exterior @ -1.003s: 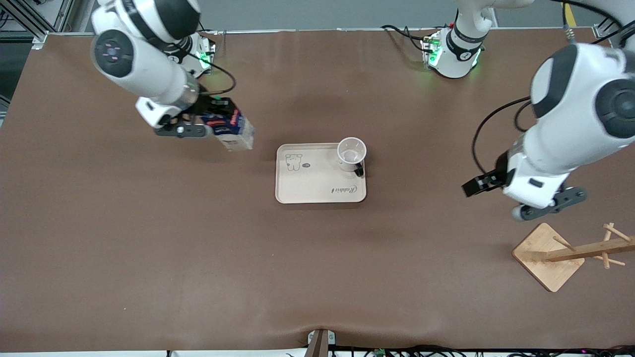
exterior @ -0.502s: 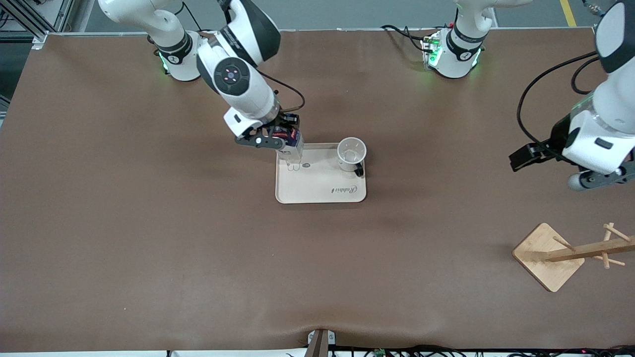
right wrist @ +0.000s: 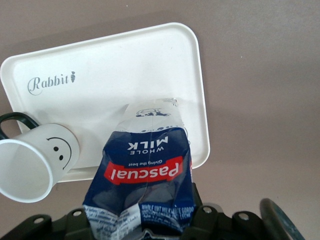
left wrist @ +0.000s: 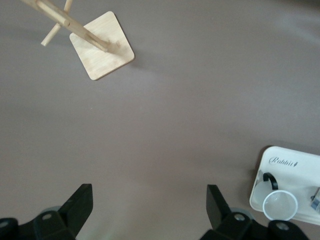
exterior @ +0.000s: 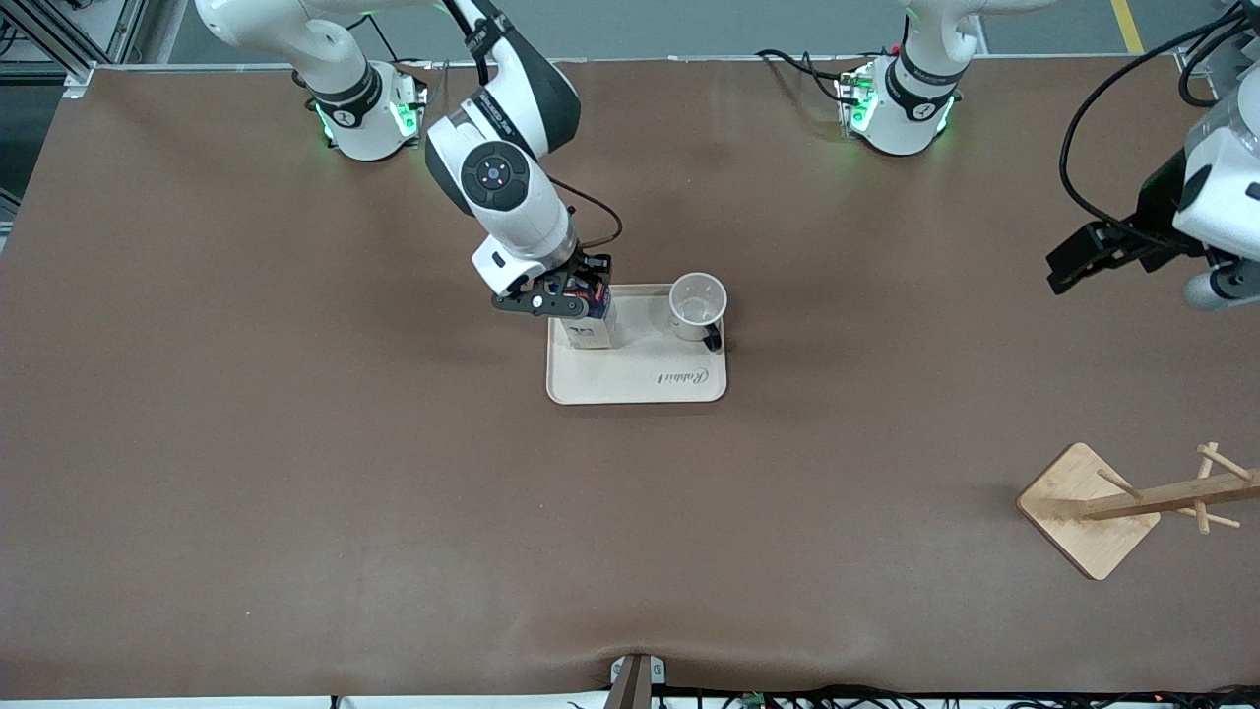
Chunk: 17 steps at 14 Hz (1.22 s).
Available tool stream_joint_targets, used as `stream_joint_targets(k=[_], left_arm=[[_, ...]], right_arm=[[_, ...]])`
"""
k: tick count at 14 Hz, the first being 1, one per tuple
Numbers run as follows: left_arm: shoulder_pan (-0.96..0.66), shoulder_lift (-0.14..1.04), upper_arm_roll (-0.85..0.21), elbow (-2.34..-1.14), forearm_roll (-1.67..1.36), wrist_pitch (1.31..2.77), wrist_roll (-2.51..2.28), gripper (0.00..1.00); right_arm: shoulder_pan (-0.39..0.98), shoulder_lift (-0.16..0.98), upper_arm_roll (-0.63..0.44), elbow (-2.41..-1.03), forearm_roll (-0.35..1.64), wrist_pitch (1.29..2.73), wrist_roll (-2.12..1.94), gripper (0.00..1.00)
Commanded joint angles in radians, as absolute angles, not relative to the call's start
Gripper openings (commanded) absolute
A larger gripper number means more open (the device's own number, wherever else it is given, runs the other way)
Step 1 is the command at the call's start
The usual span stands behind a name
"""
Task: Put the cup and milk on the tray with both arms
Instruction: 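Lower the milk carton onto the tray beside the mug, open the right gripper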
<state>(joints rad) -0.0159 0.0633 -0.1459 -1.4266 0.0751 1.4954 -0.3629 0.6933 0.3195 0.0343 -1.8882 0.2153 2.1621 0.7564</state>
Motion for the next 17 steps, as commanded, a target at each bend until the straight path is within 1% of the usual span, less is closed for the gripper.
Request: stream_joint_targets(k=[1, 3, 5, 6, 7, 8, 9, 10, 13, 15, 16, 17], left_arm=[[-0.017, 0.011, -0.143, -1.500, 0.052, 1.512, -0.328, 1.00], [-0.017, 0.031, -0.144, -1.491, 0.052, 1.519, -0.328, 1.00], [-0.012, 0.035, -0.149, -1.490, 0.049, 1.519, -0.299, 1.00], [-0.014, 0.037, -0.147, -1.489, 0.049, 1.519, -0.257, 1.00], [-0.011, 0.037, -0.146, -1.489, 0.051, 1.519, -0.206, 1.00], [-0.006, 0.037, -0.143, -1.491, 0.051, 1.517, -0.157, 1.00], [0.012, 0.038, -0.144, -1.490, 0.049, 1.517, -0.137, 1.00], [0.017, 0.038, -0.144, -1.489, 0.049, 1.517, -0.135, 1.00], [0.018, 0.038, -0.144, -1.489, 0.051, 1.513, -0.132, 1.00], [0.017, 0.035, -0.144, -1.491, 0.052, 1.508, -0.130, 1.00], [0.017, 0.035, -0.144, -1.491, 0.052, 1.506, -0.130, 1.00], [0.017, 0.037, -0.144, -1.491, 0.052, 1.506, -0.129, 1.00]], right_arm=[[0.698, 0.368, 0.018, -1.858, 0.195, 2.154, 0.887, 0.99], [0.713, 0.380, 0.018, -1.839, 0.170, 2.145, 0.931, 1.00], [0.712, 0.377, 0.020, -1.786, 0.169, 2.126, 0.930, 1.00], [0.710, 0.374, 0.020, -1.751, 0.169, 2.082, 0.928, 1.00], [0.697, 0.373, 0.018, -1.702, 0.169, 1.997, 0.925, 1.00], [0.680, 0.373, 0.017, -1.627, 0.169, 1.876, 0.923, 1.00], [0.640, 0.377, 0.018, -1.541, 0.170, 1.726, 0.916, 1.00], [0.606, 0.380, 0.018, -1.461, 0.173, 1.619, 0.905, 1.00], [0.551, 0.371, 0.012, -1.372, 0.167, 1.546, 0.845, 1.00], [0.494, 0.371, 0.002, -1.266, 0.166, 1.427, 0.838, 1.00], [0.453, 0.374, -0.008, -1.225, 0.166, 1.384, 0.816, 1.00], [0.399, 0.371, -0.012, -1.213, 0.161, 1.362, 0.748, 1.00]])
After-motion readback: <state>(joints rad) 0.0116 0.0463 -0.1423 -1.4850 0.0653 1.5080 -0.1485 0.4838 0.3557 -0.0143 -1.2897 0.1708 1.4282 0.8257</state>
